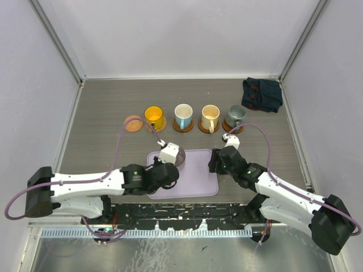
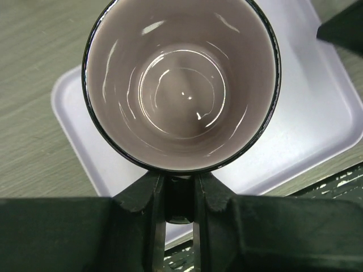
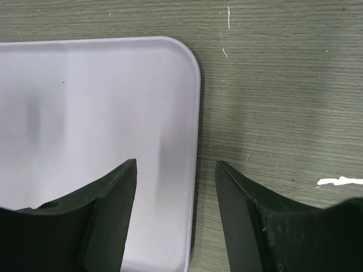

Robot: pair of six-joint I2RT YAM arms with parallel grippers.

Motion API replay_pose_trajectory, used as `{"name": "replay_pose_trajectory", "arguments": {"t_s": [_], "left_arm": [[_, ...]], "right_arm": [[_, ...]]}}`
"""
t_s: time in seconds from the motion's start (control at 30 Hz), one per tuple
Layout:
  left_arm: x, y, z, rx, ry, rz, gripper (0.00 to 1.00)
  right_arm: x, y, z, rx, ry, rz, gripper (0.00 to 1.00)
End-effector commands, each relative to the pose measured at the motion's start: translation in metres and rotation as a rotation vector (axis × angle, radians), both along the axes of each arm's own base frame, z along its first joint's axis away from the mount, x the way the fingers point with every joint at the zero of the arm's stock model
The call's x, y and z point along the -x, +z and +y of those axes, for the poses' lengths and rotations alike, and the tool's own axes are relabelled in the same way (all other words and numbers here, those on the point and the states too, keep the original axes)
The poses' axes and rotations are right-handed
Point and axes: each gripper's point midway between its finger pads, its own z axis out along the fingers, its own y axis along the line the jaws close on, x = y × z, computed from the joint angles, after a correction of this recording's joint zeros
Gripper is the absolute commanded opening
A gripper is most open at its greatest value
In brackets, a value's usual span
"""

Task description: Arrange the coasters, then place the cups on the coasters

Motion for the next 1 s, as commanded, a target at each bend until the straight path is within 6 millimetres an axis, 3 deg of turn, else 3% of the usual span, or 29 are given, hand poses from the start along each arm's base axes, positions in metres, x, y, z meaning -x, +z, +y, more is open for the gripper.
{"name": "replay_pose_trajectory", "arguments": {"t_s": [0.0,0.43,0.73,0.97], "left_arm": [[-0.029,0.064,0.019,0.088,0.114,-0.184,0.00],[-0.079,0.069,0.108,0.083,0.343,-0.251,0.00],[-0.117,0.059,0.136,0.085,0.411,-0.236,0.00],[-0.144,0.049,0.154,0.122,0.461,-0.200,0.00]], "right_arm": [[-0.011,0.010,0.009,-0.024,0.002,-0.049,0.62],[-0.004,-0.018,-0.006,0.041,-0.050,0.013,0.51],[-0.001,-0.028,-0.004,0.048,-0.041,0.040,0.35],[0.001,-0.029,-0.002,0.049,-0.031,0.050,0.35]]}}
